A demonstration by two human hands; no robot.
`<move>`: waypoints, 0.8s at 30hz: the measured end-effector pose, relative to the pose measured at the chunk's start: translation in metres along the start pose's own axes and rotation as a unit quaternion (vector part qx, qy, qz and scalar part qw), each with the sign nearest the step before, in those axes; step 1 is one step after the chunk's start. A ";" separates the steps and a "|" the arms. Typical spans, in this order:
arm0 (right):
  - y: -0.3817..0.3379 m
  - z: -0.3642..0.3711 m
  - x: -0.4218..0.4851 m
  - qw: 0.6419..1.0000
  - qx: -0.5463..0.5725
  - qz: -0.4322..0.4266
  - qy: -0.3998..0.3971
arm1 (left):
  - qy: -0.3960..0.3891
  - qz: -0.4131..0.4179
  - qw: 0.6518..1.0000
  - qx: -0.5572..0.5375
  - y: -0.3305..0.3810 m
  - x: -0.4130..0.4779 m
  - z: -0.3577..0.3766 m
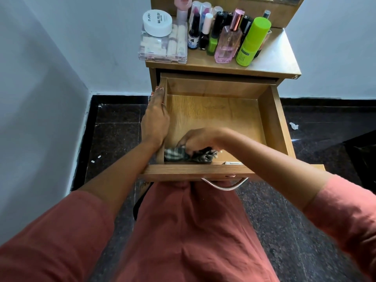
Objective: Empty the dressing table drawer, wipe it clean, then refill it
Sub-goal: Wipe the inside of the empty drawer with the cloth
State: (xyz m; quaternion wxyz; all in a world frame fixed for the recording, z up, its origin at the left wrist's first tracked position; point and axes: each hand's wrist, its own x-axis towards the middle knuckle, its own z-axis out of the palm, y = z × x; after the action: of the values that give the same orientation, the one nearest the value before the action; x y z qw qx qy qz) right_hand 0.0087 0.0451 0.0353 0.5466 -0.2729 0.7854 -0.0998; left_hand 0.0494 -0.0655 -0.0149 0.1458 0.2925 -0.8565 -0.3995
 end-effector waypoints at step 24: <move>0.097 -0.013 -0.041 0.994 -0.059 0.074 0.060 | 0.003 0.016 1.000 0.022 0.000 0.000 0.001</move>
State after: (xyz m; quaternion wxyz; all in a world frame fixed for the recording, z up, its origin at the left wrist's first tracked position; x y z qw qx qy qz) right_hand -0.0238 0.1460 0.0288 0.4870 -0.2389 0.8396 -0.0286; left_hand 0.0488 -0.0647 -0.0157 0.1484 0.2835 -0.8691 -0.3772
